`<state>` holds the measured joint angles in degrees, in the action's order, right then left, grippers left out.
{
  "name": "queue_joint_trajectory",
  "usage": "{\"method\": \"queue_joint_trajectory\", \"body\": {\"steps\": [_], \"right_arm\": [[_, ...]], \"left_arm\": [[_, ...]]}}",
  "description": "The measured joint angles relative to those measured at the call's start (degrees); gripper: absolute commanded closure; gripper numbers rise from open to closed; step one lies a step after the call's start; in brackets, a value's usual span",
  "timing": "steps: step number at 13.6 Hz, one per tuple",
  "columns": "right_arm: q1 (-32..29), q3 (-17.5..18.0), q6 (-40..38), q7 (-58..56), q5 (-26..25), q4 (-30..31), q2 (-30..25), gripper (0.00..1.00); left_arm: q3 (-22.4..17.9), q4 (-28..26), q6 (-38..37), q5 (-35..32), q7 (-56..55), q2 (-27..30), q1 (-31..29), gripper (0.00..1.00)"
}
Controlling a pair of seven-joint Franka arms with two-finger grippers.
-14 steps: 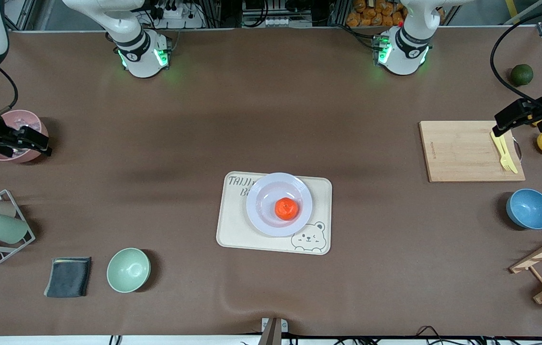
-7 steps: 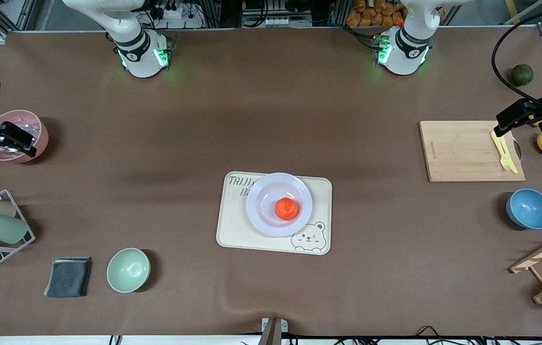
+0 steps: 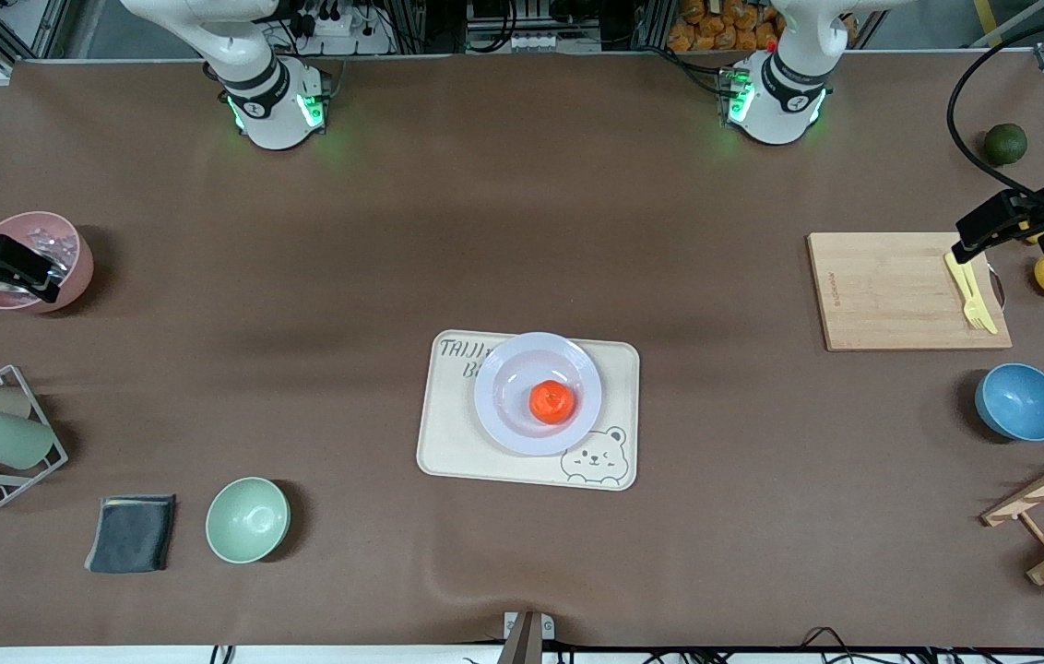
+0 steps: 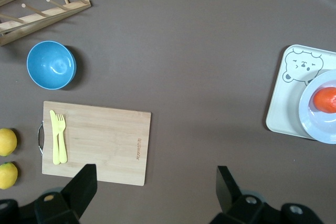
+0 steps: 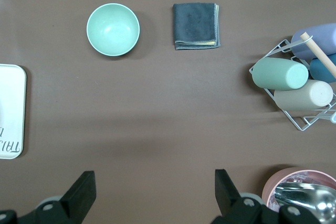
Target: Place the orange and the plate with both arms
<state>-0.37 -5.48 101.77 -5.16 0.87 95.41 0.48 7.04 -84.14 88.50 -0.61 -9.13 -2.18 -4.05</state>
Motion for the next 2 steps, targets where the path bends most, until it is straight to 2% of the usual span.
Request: {"method": "queue_joint_trajectory", "body": {"steps": [2], "right_arm": [[-0.01,0.00,0.00,0.00,0.00,-0.37,0.00,0.00]], "left_arm": [[0.00,0.00,0.00,0.00,0.00,0.00,0.00,0.00]]}}
